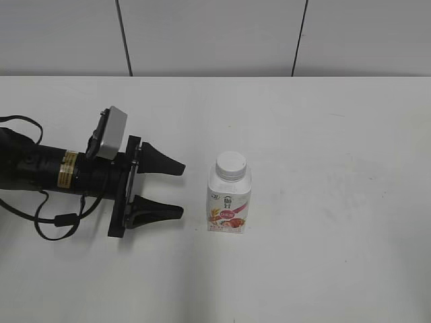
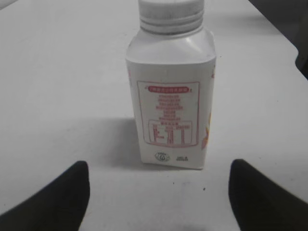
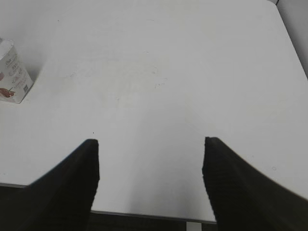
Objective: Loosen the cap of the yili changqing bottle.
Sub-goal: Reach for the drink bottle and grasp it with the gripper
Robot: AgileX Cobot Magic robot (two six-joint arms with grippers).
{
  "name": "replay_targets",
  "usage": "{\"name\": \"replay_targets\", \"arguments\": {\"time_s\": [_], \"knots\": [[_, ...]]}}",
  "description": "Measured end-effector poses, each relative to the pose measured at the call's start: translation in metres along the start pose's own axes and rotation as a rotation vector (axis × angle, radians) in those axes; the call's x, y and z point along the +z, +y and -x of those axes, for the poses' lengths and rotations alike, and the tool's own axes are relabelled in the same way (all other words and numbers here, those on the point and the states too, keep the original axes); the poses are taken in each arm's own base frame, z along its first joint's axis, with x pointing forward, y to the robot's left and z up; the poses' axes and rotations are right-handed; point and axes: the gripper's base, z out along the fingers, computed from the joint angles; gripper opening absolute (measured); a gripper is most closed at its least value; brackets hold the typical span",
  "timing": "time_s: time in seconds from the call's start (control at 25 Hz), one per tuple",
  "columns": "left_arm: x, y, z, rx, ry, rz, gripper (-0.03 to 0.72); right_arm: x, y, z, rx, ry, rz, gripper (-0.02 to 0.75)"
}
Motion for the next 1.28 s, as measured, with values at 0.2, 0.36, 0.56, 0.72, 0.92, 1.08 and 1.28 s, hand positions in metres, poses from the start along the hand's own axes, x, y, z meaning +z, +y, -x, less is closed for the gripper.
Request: {"name": "replay_targets", "arguments": {"time_s": [0.2, 0.36, 0.56, 0.72, 0.92, 1.08, 1.28], "knots": [[0.016, 0.001, 0.005, 0.014, -0.013, -0.018, 0.544, 0.000, 0.000, 0.000, 0.000, 0.000, 0.000, 0.533], [0.028, 0.000, 0.007, 0.003, -0.029, -0.018, 0.544, 0.000, 0.000, 0.000, 0.000, 0.000, 0.000, 0.533], [0.045, -0.006, 0.002, -0.017, -0.031, -0.055, 0.544, 0.000, 0.000, 0.000, 0.000, 0.000, 0.000, 0.533], [0.055, -0.001, 0.000, -0.004, -0.035, -0.067, 0.544, 0.000, 0.000, 0.000, 0.000, 0.000, 0.000, 0.533], [0.068, 0.004, -0.002, 0.000, -0.048, -0.064, 0.544, 0.000, 0.000, 0.000, 0.000, 0.000, 0.000, 0.533], [0.079, 0.006, -0.002, 0.007, -0.056, -0.076, 0.544, 0.000, 0.000, 0.000, 0.000, 0.000, 0.000, 0.533], [0.094, 0.001, -0.006, -0.031, -0.056, -0.103, 0.544, 0.000, 0.000, 0.000, 0.000, 0.000, 0.000, 0.533]]}}
